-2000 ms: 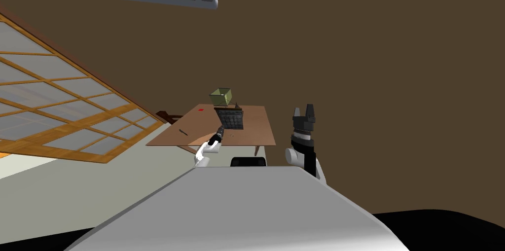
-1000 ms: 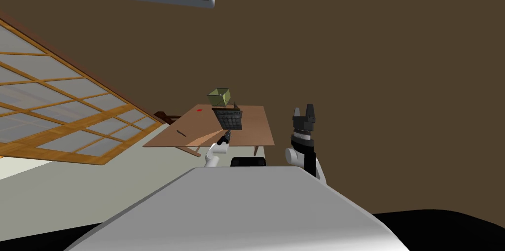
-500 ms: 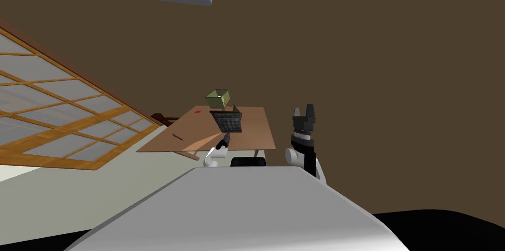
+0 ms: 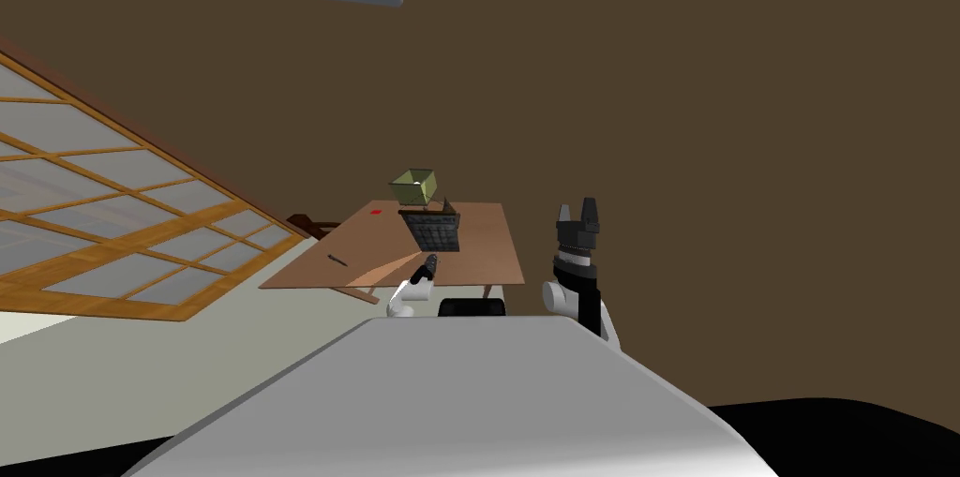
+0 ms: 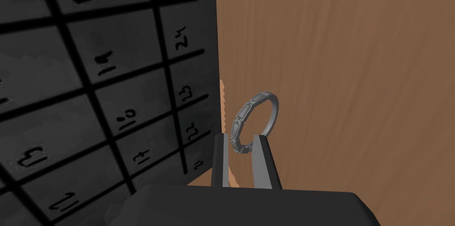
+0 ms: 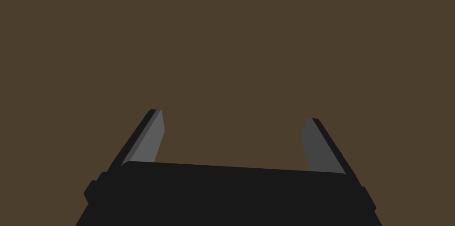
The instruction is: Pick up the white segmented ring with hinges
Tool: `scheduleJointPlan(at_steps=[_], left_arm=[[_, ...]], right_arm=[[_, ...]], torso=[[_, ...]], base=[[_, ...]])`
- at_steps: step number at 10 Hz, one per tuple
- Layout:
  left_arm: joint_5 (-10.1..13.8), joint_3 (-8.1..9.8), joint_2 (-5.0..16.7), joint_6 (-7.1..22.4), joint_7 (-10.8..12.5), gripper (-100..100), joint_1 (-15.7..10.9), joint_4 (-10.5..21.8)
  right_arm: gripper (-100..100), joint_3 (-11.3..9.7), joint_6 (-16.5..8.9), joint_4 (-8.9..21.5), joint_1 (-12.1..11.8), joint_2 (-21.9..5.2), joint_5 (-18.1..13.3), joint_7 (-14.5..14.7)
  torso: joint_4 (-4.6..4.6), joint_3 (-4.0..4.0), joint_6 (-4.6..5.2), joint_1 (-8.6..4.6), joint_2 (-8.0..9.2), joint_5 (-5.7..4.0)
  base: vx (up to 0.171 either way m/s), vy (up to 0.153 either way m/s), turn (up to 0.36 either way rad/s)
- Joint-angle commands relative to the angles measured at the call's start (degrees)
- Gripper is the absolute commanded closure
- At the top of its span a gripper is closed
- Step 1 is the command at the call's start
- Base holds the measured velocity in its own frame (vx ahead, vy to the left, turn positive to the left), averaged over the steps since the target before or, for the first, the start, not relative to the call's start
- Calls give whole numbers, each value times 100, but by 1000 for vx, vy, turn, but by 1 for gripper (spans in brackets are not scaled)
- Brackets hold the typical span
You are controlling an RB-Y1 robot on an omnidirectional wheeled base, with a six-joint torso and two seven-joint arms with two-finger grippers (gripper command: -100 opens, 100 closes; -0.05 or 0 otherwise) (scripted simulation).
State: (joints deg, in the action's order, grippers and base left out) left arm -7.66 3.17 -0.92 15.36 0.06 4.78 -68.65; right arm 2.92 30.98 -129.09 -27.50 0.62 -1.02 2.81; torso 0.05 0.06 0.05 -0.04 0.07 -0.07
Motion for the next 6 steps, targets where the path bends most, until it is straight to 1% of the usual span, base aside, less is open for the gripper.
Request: scheduleJointPlan(at_steps=[1,2,4,5,6], left_arm=[[0,0,0,0,0,0,0,0],[-11,29,16,143,-4,100,-202,28],[-27,77,17,284,8,100,-413,85],[-21,59,13,255,2,100,-347,38],[-18,62,17,270,6,0,-357,47]], right_arm=[[0,0,0,0,0,0,0,0],[0,0,0,0,0,0,0,0],[0,0,0,0,1,0,0,0],[0,-1,0,0,2,0,0,0],[0,0,0,0,1,0,0,0]], torso=[[0,0,0,0,0,0],[0,0,0,0,1,0],[9,23,1,-4,41,-2],[10,30,1,-8,54,-2],[8,22,1,-7,37,-3]], base=[[0,0,0],[-68,-13,24],[-136,-11,8],[-65,-12,1],[-12,-2,2]])
